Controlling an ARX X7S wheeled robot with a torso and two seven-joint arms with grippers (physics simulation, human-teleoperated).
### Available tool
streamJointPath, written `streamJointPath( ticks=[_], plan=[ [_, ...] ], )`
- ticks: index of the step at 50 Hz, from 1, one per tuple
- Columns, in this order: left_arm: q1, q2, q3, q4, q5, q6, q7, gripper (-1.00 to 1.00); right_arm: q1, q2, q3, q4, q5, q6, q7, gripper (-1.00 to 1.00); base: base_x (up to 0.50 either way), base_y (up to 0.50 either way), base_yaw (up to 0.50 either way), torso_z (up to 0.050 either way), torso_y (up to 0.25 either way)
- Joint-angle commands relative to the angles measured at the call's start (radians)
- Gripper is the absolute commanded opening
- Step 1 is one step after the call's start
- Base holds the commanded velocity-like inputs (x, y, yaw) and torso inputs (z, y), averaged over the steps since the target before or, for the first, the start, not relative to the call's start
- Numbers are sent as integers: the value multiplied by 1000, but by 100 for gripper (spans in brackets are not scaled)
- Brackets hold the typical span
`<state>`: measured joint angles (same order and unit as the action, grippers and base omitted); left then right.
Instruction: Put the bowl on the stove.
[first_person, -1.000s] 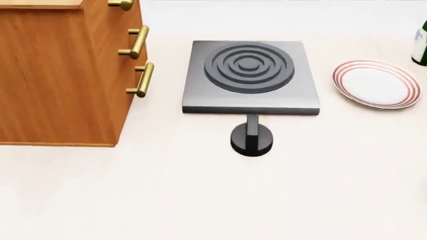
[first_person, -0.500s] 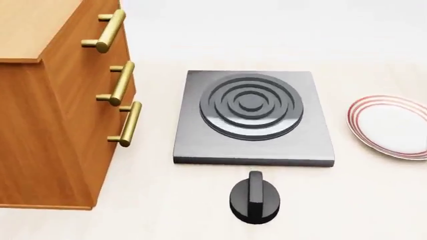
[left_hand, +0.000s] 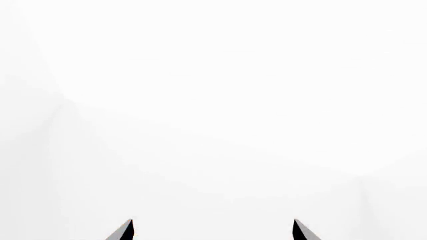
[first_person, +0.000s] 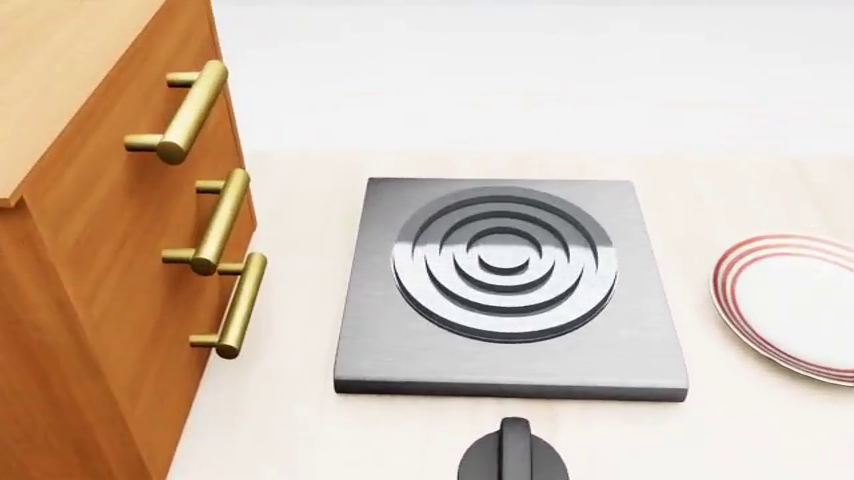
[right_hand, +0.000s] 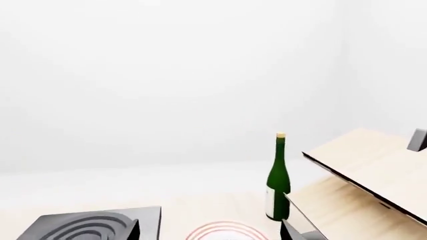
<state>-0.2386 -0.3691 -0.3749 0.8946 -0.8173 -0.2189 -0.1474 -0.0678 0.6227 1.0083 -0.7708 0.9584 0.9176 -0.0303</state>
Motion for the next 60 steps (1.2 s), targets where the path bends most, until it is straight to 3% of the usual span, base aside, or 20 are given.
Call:
streamJointPath(
  ticks=[1,6,10,20,39,60],
  plan=[
    [2,-6,-4,1,-10,6,-7,100,29,116,7,22,66,84,30,100,0,0,0,0,0],
    [2,-9,-5,-5,-8,9,-7,100,48,247,52,120,218,215,28,100,0,0,0,0,0],
    [3,-9,-3,-7,-6,12,-5,100,-22,303,71,183,199,255,-61,100,0,0,0,0,0],
    [3,-11,6,-9,3,15,-5,100,-159,316,46,300,108,259,-206,100,0,0,0,0,0],
    [11,-13,16,-14,14,25,-4,100,-271,302,25,371,26,262,-250,100,0,0,0,0,0],
    [16,-18,28,-17,14,34,-6,100,-280,286,1,422,-29,234,-228,100,0,0,0,0,0]
  ],
)
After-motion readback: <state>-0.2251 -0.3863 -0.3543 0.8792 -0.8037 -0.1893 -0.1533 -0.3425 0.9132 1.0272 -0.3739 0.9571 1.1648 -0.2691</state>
